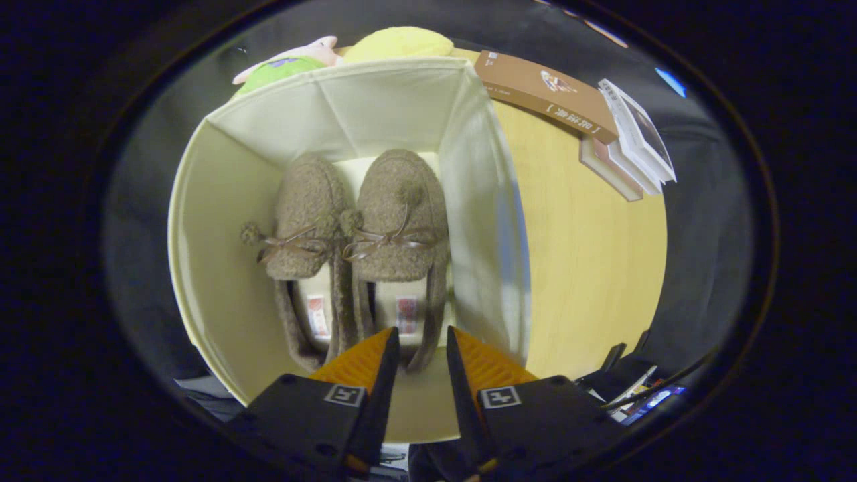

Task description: Open the storage box then place both shoes into the box .Put the left shoe in first, then the right shoe, with the right side of both shoes facing outward in a uniform manner.

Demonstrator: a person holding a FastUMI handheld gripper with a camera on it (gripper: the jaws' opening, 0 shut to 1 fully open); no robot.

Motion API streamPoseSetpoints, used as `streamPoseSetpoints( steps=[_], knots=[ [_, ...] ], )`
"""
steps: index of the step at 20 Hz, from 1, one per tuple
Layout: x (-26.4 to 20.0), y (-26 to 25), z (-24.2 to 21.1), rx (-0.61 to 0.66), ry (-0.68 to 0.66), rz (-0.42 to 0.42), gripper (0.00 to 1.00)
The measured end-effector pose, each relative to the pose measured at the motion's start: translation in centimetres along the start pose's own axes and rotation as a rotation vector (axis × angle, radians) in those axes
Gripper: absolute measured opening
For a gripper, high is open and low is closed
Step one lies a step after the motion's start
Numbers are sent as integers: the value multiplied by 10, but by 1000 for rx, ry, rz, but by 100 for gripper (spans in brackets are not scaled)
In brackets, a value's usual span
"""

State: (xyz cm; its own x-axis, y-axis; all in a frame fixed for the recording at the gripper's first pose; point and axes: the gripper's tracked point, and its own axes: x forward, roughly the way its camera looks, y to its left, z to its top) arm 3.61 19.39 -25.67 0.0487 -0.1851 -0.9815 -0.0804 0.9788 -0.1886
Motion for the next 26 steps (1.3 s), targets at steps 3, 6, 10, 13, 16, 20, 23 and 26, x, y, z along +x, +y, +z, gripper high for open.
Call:
streamPoseSetpoints(
  steps=[3,6,10,13,16,20,23,26],
  knots=[
    [-30,-2,-11,54,-57,87,67],
    [-65,-21,-20,132,-148,154,91],
    [-96,-88,-19,202,-323,133,91],
    [-107,-141,-6,250,-471,90,91],
    [-120,-187,15,281,-658,59,91],
    [-144,-243,39,310,-939,-1,90],
    [-162,-266,49,350,-1121,28,90],
    [-174,-284,45,345,-1239,32,90]
  ],
)
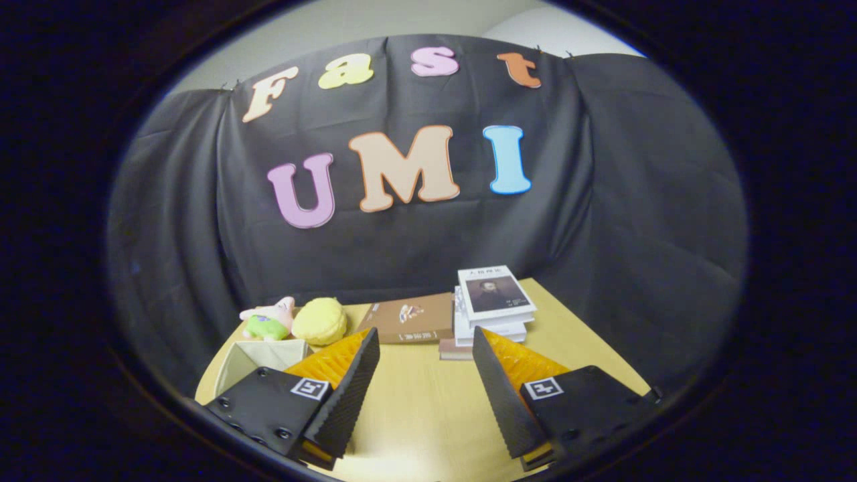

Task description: Open the storage box then place both shoes into the box .Put the left shoe in first, then the right shoe, with the right side of both shoes facing outward in a uniform manner.

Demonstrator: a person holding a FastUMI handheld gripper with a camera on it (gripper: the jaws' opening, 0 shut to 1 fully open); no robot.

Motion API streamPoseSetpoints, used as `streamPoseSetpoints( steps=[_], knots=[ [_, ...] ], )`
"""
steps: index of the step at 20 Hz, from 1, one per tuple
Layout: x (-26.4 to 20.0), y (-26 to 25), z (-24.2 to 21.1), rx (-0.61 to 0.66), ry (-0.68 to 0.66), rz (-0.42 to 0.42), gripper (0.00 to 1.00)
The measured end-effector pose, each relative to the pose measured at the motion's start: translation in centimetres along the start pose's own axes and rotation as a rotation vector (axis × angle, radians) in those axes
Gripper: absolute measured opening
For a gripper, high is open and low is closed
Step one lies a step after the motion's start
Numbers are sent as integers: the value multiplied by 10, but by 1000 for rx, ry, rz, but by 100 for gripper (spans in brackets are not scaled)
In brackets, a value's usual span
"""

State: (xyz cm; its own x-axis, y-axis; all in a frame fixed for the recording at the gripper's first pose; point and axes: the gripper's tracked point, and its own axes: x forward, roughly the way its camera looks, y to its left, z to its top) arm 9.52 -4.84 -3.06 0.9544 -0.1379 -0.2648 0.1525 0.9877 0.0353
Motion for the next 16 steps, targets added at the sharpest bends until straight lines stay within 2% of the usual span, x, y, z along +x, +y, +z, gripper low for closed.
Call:
streamPoseSetpoints(
  steps=[6,12,16],
  knots=[
    [-25,-28,5,-80,-115,-57,90],
    [-41,-28,27,-64,-224,-16,90],
    [-51,-38,27,-59,-251,-5,90]
  ],
)
